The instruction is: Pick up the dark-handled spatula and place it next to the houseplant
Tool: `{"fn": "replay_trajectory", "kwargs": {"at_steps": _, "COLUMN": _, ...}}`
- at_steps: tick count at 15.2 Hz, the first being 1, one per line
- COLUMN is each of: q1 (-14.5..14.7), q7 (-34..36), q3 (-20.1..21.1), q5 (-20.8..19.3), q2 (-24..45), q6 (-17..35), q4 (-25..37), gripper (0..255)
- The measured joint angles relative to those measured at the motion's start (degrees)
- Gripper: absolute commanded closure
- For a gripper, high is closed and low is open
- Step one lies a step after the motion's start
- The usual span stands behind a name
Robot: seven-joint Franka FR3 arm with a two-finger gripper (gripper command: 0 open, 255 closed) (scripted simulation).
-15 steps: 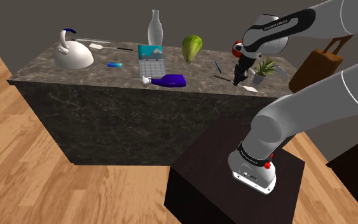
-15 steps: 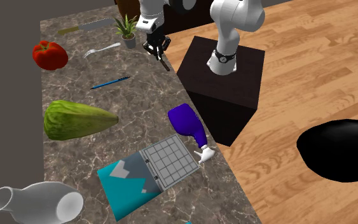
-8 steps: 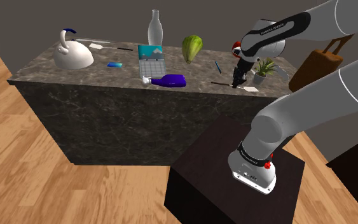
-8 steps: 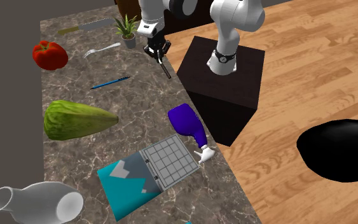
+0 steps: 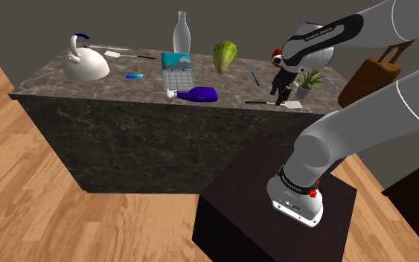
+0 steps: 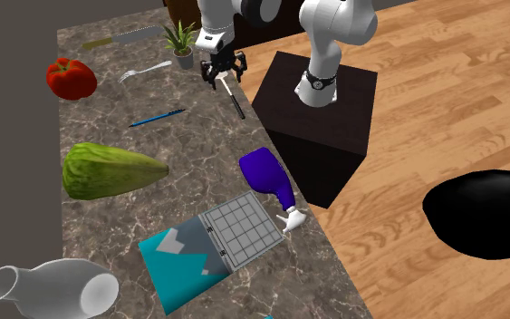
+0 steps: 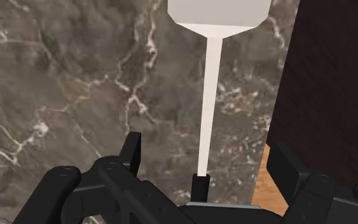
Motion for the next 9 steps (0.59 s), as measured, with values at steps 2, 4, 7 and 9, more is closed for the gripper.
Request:
{"fn": "replay_trajectory", "kwargs": {"at_steps": 2, "q1": -0.12, "q7": 0.20, "q3": 0.43, "q5": -0.03, "q2": -0.66, "q6": -1.14, "q4": 0.57, "gripper": 0}}
{"fn": "replay_trajectory", "kwargs": {"at_steps": 4, "q1": -0.81, "q7": 0.65, "q3": 1.70, "q5": -0.33, "q2": -3.10, "q6": -4.90, "q4": 2.01, "gripper": 0}}
{"fn": "replay_trajectory", "kwargs": {"at_steps": 7, "q1": -1.18, "q7": 0.96, "q3": 2.82, "q5": -0.30, "q2": -4.89, "q6": -8.49, "q4": 3.81, "gripper": 0}}
{"fn": "replay_trajectory", "kwargs": {"at_steps": 9, "q1": -1.22, "q7": 0.94, "q3": 2.90, "q5": -0.28, "q2": -5.05, "q6": -8.90, "q4": 4.04, "gripper": 0}}
